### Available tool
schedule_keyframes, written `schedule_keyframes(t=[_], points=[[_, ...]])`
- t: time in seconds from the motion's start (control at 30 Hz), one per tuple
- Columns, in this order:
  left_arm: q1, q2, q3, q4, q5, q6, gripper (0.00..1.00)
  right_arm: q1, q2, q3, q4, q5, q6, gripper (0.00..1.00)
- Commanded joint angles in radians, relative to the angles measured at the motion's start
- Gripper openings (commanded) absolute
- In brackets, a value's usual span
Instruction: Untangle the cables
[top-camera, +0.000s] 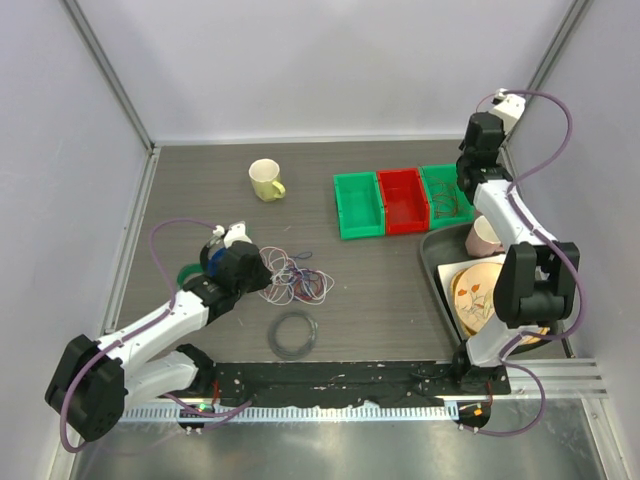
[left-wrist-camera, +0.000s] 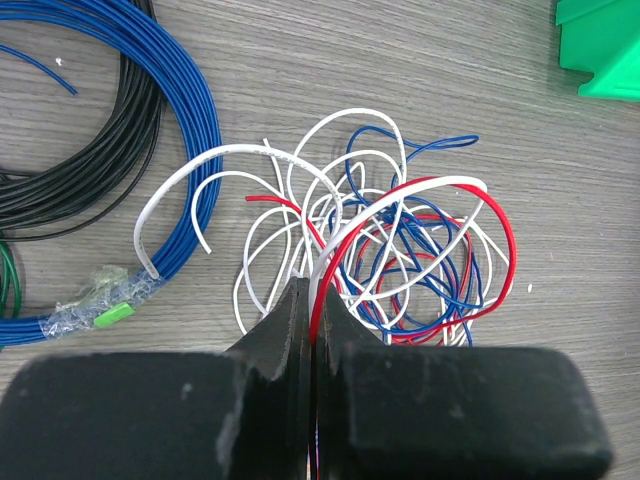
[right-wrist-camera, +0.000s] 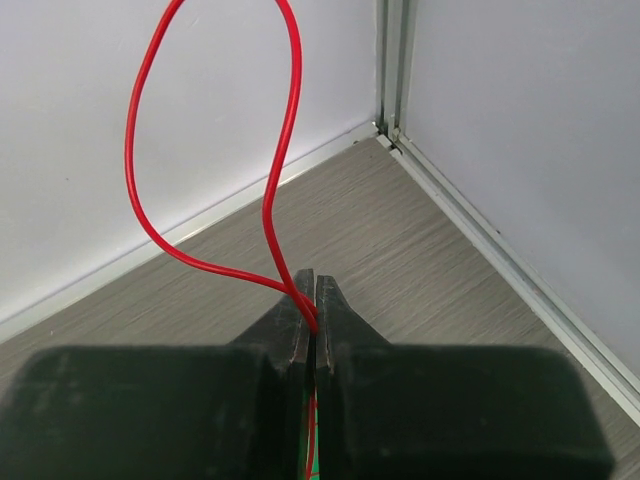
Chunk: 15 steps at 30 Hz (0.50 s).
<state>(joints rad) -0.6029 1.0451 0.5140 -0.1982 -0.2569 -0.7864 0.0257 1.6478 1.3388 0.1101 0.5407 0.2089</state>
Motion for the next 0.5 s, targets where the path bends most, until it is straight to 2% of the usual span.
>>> schedule_keyframes(t=[0.0,0.27,0.47], points=[[-0.003,-0.005,0.006,0.032,0.005,-0.014,0.0,0.02,0.024,0.005,0.083,0.002,0.009,0.01],[-0.003,0.003,0.006,0.031,0.007,-0.014,0.0,0.037,0.09,0.022,0.151,-0.189,0.13,0.01],[-0.003,0.003,0.004,0.034,0.005,-0.011,0.0,0.039,0.129,0.023,0.174,-0.246,0.162,0.01]])
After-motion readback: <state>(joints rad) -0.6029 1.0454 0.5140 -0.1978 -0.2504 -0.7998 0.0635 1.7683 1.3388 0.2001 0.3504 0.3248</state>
